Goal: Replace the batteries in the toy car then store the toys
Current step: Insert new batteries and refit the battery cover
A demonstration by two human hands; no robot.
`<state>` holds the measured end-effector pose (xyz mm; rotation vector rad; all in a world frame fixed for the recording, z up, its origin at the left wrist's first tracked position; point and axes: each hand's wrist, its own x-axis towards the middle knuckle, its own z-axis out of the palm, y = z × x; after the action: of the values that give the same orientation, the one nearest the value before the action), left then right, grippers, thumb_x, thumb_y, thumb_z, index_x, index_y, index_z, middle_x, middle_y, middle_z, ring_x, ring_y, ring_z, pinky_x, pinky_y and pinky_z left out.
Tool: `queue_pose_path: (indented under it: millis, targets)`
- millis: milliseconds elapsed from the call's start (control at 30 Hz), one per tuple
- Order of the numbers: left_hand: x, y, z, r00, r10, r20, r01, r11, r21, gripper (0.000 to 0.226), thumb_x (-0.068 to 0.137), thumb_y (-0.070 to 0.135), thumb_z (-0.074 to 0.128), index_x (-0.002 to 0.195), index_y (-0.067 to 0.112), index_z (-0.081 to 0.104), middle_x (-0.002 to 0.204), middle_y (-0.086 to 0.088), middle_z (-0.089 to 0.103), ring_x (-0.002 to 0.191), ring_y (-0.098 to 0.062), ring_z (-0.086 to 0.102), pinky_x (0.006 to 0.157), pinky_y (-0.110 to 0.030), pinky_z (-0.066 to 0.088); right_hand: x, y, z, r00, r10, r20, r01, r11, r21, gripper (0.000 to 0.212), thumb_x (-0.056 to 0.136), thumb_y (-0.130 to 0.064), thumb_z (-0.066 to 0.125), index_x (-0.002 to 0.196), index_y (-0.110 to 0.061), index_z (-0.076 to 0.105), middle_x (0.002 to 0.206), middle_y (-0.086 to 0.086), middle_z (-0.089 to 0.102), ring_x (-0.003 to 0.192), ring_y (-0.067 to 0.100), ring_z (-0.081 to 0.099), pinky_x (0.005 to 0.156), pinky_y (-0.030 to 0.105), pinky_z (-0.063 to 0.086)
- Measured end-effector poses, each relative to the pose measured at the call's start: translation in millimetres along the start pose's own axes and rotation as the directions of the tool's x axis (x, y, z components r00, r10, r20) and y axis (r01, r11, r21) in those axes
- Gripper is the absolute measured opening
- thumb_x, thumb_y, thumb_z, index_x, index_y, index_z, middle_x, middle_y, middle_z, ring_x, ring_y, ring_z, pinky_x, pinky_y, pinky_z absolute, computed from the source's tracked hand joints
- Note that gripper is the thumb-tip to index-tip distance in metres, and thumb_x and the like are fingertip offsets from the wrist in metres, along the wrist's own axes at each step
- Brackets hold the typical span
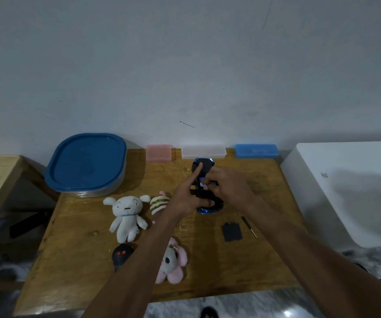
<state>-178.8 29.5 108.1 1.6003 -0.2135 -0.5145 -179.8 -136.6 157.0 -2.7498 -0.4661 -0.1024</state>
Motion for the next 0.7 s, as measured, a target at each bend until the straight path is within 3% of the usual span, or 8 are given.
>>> queue_pose_path:
  millis: [100,167,267,333,467,567,700]
  targets:
    - [-0.1,-3.4,-0.9,1.000,-0.012,-0.011,0.012,1.000,-0.015,0.112,0.071,-0.008,0.085,0.157,0.039,0.029,0.141,0.006,0.051,0.111,-0.009,0.061,0.085,-0.027,0.060,2.8,4.6,0.0,0.997,0.022,0.075,-0.025,0.999,0.048,0.018,0.091,-0.019,0.065,0.106,-0.020,0.073,0.102,-0.002,0.068,0.086,0.013,0.061,0.067,0.020,0.042]
    - [-0.7,-2.9,-4.1,1.000,-0.014,-0.021,0.014,0.999,-0.031,0.114,0.070,-0.006,0.086,0.156,0.042,0.030,0.140,0.005,0.053,0.114,-0.017,0.064,0.091,-0.039,0.060,1.9,4.9,-5.9,0.988,0.121,0.101,-0.140,0.967,0.215,0.020,0.098,-0.018,0.053,0.111,-0.023,0.067,0.105,-0.001,0.067,0.089,0.009,0.060,0.068,0.015,0.043]
    - [-1.5,2.4,-7.6,0.999,-0.018,-0.034,0.017,1.000,-0.022,0.115,0.070,-0.006,0.086,0.156,0.044,0.028,0.135,0.010,0.054,0.108,-0.011,0.064,0.087,-0.042,0.061,0.1,6.3,-13.8,0.956,0.280,0.087,-0.289,0.851,0.438,0.025,0.105,-0.013,0.038,0.121,-0.017,0.057,0.109,0.002,0.066,0.099,0.008,0.063,0.067,0.013,0.049]
    - [-1.5,4.4,-7.9,0.999,-0.018,-0.035,0.017,1.000,-0.018,0.115,0.070,-0.004,0.087,0.155,0.046,0.028,0.134,0.009,0.055,0.103,-0.007,0.065,0.084,-0.040,0.062,0.3,5.9,-17.0,0.934,0.348,0.079,-0.336,0.784,0.521,0.025,0.104,-0.010,0.044,0.126,-0.018,0.054,0.114,-0.001,0.068,0.103,0.007,0.063,0.069,0.013,0.051]
    - [-0.1,5.5,-7.5,0.999,0.001,-0.052,-0.001,1.000,0.005,0.116,0.068,-0.001,0.089,0.156,0.045,0.028,0.139,0.004,0.054,0.107,-0.008,0.064,0.082,-0.033,0.061,-1.0,6.0,-16.9,0.902,0.430,0.033,-0.347,0.677,0.648,0.022,0.094,-0.007,0.065,0.112,-0.020,0.063,0.115,-0.004,0.069,0.102,0.003,0.064,0.071,0.012,0.050]
    - [0.4,7.9,-6.9,0.999,0.006,-0.047,-0.006,1.000,0.009,0.117,0.068,0.000,0.090,0.156,0.045,0.028,0.142,0.003,0.052,0.114,-0.011,0.062,0.088,-0.037,0.061,-4.1,2.2,-15.6,0.875,0.483,-0.020,-0.326,0.620,0.713,0.021,0.087,-0.007,0.074,0.105,-0.017,0.069,0.102,-0.003,0.069,0.092,0.007,0.067,0.066,0.014,0.052]
    - [0.7,10.0,-7.8,1.000,0.016,-0.025,-0.015,0.999,0.035,0.116,0.070,-0.002,0.088,0.157,0.043,0.026,0.146,0.002,0.051,0.120,-0.018,0.060,0.091,-0.034,0.059,-9.3,-2.0,-9.5,0.825,0.559,-0.085,-0.346,0.618,0.706,0.018,0.086,-0.012,0.076,0.103,-0.014,0.072,0.088,-0.011,0.066,0.080,-0.003,0.061,0.062,0.005,0.047]
